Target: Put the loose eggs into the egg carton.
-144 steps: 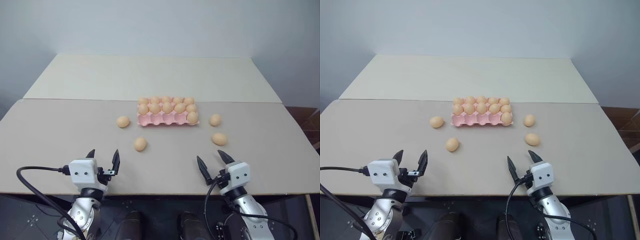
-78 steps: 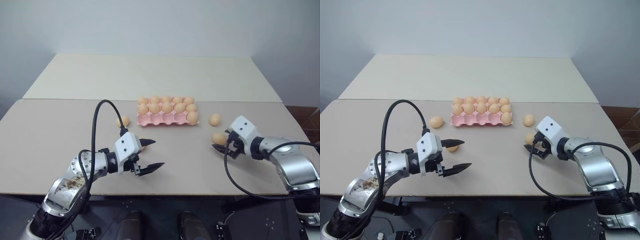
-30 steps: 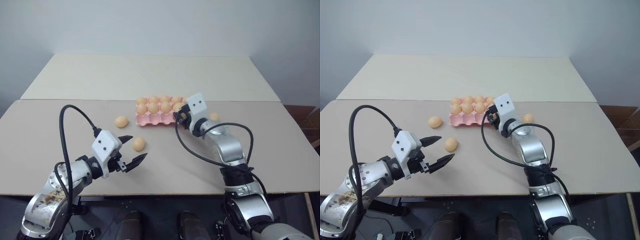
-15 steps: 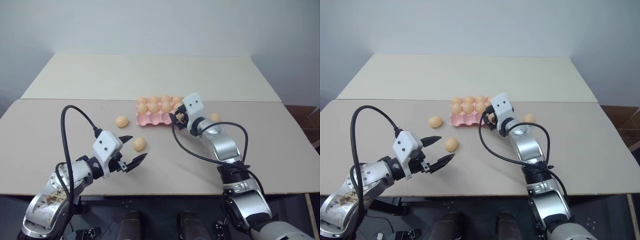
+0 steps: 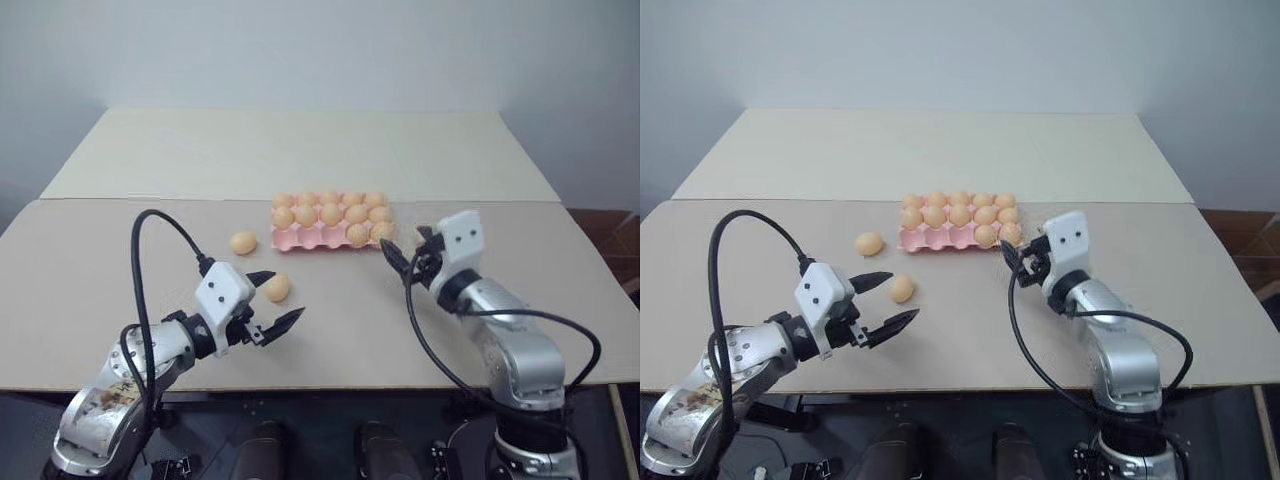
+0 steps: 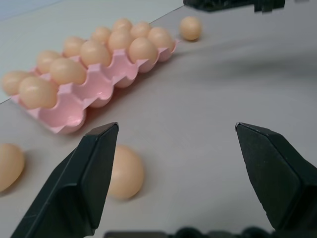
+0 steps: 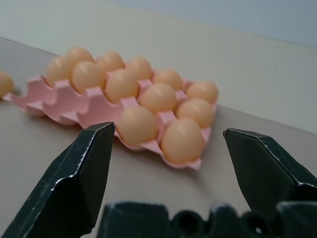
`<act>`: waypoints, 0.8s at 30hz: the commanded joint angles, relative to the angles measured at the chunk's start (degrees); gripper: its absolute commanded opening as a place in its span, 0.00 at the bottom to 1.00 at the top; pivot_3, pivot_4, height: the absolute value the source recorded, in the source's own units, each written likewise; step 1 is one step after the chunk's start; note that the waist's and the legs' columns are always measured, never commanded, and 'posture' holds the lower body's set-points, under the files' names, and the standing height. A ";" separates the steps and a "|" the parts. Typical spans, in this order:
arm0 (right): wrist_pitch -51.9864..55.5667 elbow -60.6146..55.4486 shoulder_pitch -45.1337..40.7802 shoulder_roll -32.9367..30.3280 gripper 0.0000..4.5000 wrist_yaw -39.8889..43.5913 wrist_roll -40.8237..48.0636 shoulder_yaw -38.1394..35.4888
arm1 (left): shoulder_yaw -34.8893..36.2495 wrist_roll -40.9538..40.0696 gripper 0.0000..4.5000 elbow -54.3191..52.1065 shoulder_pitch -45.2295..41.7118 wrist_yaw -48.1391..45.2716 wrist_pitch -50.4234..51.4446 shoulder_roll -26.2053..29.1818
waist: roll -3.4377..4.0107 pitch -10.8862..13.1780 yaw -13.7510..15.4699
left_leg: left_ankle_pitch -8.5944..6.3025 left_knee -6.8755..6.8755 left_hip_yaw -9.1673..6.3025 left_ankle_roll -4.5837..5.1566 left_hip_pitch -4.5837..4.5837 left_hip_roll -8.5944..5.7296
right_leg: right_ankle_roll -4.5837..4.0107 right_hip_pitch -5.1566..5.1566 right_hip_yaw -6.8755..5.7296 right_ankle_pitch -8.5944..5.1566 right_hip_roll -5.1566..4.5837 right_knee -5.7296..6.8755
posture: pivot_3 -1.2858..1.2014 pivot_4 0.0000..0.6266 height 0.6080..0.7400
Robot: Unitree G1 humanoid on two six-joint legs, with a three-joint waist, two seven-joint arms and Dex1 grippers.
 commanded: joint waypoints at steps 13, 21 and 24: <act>4.25 19.44 -16.37 3.19 1.00 -16.22 -8.98 -2.29 | -7.94 4.11 0.91 4.70 -7.89 -3.73 -3.66 -0.44 | 0.00 0.00 0.10 | 0.00 0.00 0.02 0.00 -0.14 -0.03 | 0.01 -0.11 0.02 0.00 0.02 -0.04 | 0.52 0.24 1.00; -4.21 39.81 -25.66 3.01 1.00 -18.69 -9.42 -4.47 | -9.00 5.61 0.91 4.49 -7.63 -3.90 -4.26 -0.84 | 0.00 0.00 -0.03 | 0.02 0.00 0.11 0.01 -0.44 -0.04 | 0.02 -0.56 0.17 0.03 0.02 0.15 | 0.52 0.24 1.00; -6.23 45.99 -28.10 2.81 1.00 -19.48 -9.79 -4.88 | -8.88 5.94 0.91 4.44 -7.32 -3.96 -4.38 -0.90 | 0.00 0.00 -0.08 | 0.02 0.00 0.12 0.01 -0.43 -0.04 | 0.02 -0.56 0.19 0.03 0.02 0.16 | 0.52 0.24 1.00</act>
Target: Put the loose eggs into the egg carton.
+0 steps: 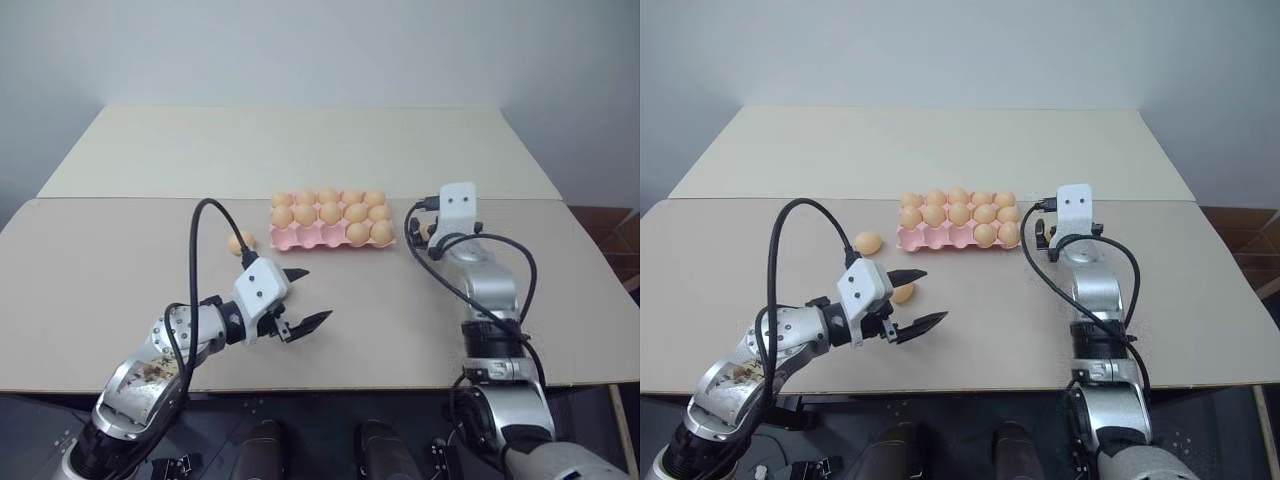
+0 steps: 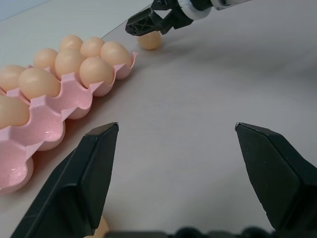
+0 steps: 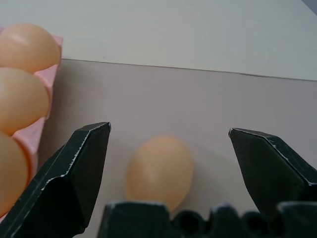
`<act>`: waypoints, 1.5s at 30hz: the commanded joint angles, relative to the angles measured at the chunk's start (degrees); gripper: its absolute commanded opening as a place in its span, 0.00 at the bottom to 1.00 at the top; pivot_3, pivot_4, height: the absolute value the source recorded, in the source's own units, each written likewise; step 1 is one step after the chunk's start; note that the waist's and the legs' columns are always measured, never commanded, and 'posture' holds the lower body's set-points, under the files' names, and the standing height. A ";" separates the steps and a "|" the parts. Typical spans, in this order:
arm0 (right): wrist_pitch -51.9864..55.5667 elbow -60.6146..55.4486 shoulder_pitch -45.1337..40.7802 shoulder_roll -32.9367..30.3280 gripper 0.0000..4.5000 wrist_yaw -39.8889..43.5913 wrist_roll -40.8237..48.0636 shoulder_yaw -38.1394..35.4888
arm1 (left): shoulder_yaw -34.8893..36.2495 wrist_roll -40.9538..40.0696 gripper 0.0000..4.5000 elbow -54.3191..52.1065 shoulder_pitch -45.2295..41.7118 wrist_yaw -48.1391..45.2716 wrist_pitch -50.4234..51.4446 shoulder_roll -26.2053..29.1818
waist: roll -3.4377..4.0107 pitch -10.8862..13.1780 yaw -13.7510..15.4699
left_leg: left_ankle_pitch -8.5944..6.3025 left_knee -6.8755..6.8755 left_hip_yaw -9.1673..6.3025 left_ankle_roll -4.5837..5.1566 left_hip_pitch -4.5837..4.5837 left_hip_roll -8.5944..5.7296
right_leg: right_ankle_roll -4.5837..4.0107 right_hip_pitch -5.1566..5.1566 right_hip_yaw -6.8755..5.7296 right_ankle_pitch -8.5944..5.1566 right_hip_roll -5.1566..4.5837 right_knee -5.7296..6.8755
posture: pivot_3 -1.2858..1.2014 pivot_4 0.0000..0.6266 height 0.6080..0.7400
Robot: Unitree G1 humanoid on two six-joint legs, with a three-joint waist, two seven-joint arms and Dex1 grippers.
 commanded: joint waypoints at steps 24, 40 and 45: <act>2.32 -23.09 9.37 -1.97 0.40 10.59 4.76 4.12 | 6.82 -1.47 0.91 -5.52 7.10 2.65 1.98 -0.03 | 0.02 0.01 -0.04 | 0.00 0.00 -0.03 0.00 -0.04 0.03 | 0.01 -0.06 0.01 0.00 -0.01 0.05 | 0.52 0.24 1.00; 4.42 -22.00 3.41 8.14 0.40 12.05 3.52 19.07 | 10.73 -1.63 0.91 -5.90 8.45 7.39 5.96 -1.01 | 0.01 0.01 0.20 | 0.05 0.01 -0.03 -0.02 0.02 0.01 | -0.04 -0.03 -0.03 0.03 -0.01 0.07 | 0.52 0.24 1.00; -0.67 -12.84 -0.41 9.23 0.40 11.70 1.16 18.93 | 10.83 -1.52 0.91 -6.24 8.55 7.95 6.16 -1.24 | 0.01 0.01 -0.02 | 0.06 0.00 -0.03 -0.04 0.04 0.04 | -0.06 -0.05 -0.03 0.05 0.02 0.09 | 0.52 0.24 1.00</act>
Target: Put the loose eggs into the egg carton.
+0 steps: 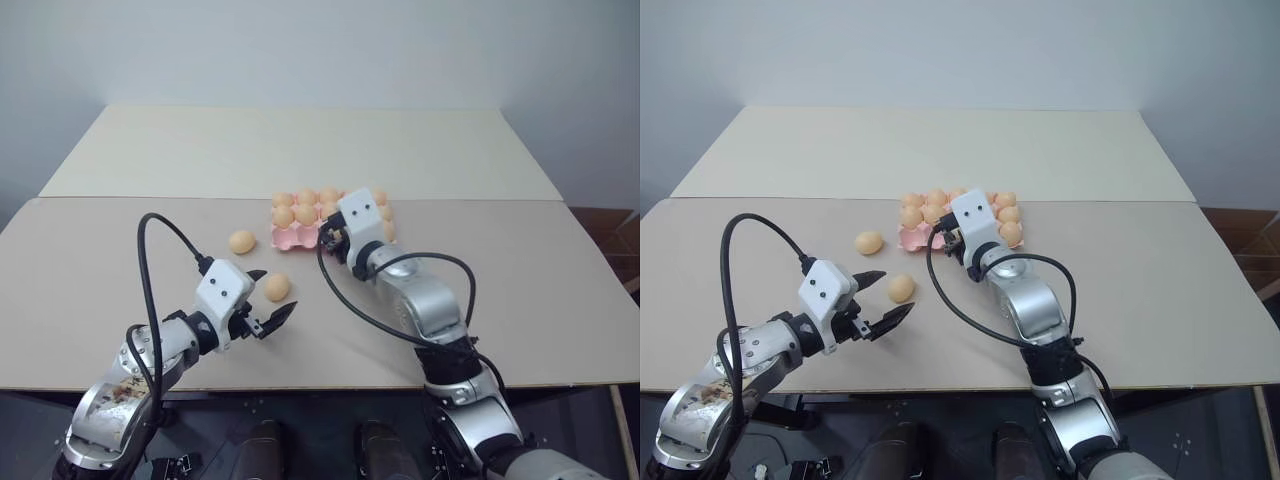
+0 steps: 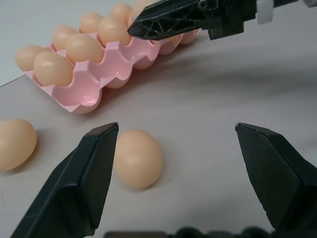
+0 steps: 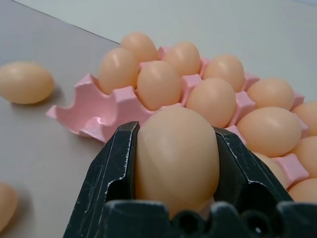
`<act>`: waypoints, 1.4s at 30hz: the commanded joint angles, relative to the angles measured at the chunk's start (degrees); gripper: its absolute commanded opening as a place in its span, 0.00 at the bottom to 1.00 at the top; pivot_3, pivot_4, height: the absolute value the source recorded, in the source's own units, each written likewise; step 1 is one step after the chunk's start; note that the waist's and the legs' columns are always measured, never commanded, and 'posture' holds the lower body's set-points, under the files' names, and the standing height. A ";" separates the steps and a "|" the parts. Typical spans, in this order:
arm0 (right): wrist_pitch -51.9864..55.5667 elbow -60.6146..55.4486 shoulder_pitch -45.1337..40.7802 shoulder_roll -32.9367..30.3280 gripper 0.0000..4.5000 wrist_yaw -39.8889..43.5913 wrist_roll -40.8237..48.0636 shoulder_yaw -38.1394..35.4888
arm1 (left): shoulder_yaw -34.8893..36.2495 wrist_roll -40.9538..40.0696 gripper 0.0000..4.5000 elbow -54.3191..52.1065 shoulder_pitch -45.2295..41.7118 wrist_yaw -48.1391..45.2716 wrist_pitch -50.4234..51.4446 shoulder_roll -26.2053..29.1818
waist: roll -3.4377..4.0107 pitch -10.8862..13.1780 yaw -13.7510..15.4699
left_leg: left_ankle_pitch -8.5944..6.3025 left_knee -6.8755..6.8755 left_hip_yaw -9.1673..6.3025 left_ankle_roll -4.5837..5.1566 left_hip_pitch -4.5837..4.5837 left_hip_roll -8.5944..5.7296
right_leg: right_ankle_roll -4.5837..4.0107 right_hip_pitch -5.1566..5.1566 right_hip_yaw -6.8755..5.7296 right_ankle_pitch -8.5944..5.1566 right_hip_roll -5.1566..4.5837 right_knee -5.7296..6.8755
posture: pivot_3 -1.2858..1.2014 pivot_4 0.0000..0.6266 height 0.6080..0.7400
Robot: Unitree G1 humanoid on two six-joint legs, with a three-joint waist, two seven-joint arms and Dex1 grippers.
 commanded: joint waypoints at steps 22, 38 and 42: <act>-11.31 2.32 -1.55 3.02 0.99 -0.76 -1.79 -4.00 | 0.26 -0.04 0.91 -2.13 -0.01 0.80 -0.92 -0.24 | 0.00 0.00 -0.09 | 0.00 0.00 -0.01 0.00 -0.02 0.00 | -0.01 -0.03 0.00 0.01 -0.01 0.02 | 0.52 0.24 1.00; -12.90 -40.60 36.03 -15.06 0.99 25.78 25.84 -18.34 | 4.81 -2.52 0.91 -9.48 9.88 8.54 -0.49 -6.91 | -0.01 -0.01 -0.04 | 0.00 0.00 -0.08 0.00 0.12 0.05 | 0.00 0.15 -0.04 -0.01 0.01 -0.04 | 0.52 0.24 1.00; -14.53 -41.94 41.46 -19.92 0.99 30.34 28.24 -19.87 | 4.99 -3.07 0.91 -10.17 10.74 10.73 0.05 -8.59 | -0.02 -0.01 0.23 | 0.00 0.01 -0.06 0.00 0.18 0.06 | -0.01 0.21 -0.02 -0.01 0.03 -0.08 | 0.52 0.24 1.00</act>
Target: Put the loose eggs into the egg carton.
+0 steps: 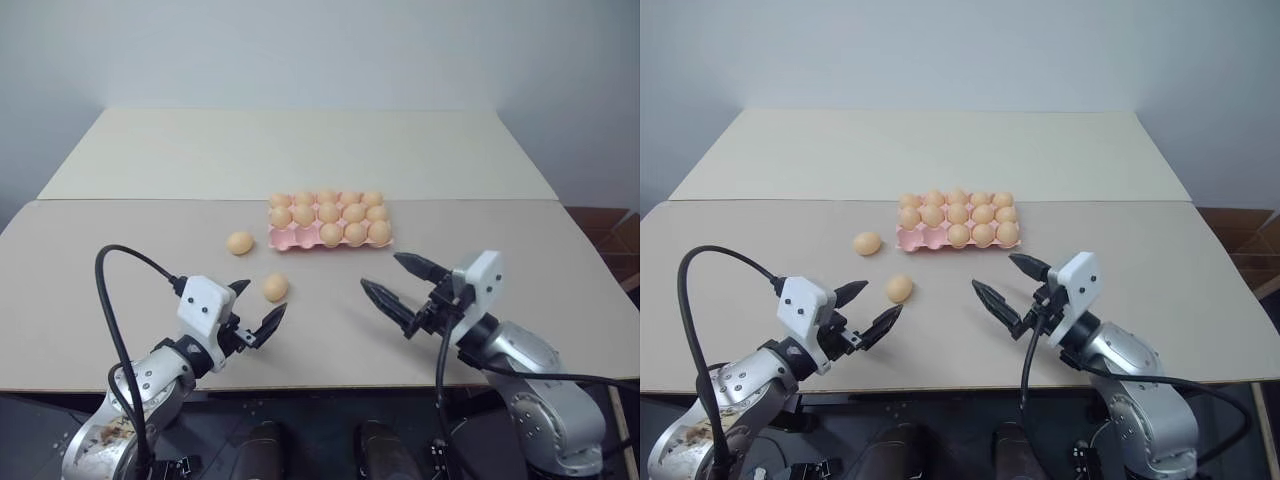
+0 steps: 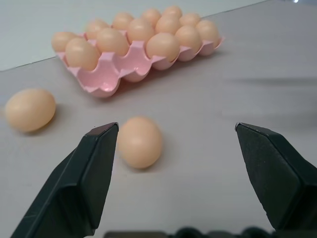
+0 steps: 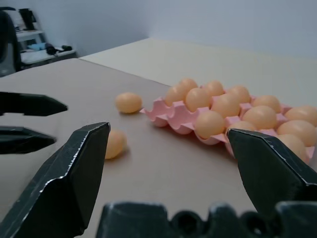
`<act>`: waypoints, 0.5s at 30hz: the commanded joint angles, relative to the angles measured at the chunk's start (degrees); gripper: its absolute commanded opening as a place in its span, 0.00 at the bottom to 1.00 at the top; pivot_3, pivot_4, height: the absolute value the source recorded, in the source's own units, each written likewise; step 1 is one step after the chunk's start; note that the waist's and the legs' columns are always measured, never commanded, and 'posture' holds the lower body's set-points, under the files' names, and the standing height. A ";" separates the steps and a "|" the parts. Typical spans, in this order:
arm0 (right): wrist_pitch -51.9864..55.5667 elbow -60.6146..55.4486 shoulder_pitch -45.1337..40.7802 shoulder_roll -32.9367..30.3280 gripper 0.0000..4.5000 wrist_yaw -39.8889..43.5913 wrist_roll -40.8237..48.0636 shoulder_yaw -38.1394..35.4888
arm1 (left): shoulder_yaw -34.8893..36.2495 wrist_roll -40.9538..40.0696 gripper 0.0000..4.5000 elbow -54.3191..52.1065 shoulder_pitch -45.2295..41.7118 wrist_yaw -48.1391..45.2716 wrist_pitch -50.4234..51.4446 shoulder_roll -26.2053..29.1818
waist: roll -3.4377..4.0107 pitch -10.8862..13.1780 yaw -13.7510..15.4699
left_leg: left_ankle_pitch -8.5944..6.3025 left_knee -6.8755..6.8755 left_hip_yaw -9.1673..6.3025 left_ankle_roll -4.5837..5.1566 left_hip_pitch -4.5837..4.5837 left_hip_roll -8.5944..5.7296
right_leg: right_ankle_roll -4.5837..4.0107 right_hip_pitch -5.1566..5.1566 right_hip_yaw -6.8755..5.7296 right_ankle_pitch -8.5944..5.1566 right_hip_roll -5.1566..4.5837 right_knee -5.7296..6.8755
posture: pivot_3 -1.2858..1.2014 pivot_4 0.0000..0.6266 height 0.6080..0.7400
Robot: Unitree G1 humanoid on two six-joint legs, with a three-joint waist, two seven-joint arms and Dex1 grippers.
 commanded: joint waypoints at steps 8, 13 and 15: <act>-3.70 -3.29 9.13 -14.86 0.99 14.23 7.57 -6.17 | -2.23 1.39 0.91 -4.79 0.49 7.16 6.03 -1.08 | -0.04 0.00 0.45 | 0.00 0.00 -0.03 0.00 -0.04 -0.07 | 0.03 0.13 -0.07 -0.01 -0.04 -0.20 | 0.52 0.24 1.00; -5.08 -3.75 9.26 -14.56 1.00 12.62 6.46 -4.70 | -3.88 2.02 1.00 -4.48 -1.65 11.14 11.34 -2.85 | -0.04 0.00 0.41 | 0.00 0.00 -0.07 0.00 0.15 -0.03 | 0.38 0.35 -0.11 -0.24 0.00 -0.21 | 0.52 0.24 1.00; -5.52 -3.94 9.48 -14.65 1.00 12.44 5.91 -3.76 | -4.51 2.68 1.00 -3.08 -4.37 12.85 13.87 -3.62 | -0.05 0.01 0.61 | 0.00 0.00 -0.09 0.00 0.21 -0.05 | 0.40 0.46 -0.13 -0.25 -0.03 -0.26 | 0.52 0.24 1.00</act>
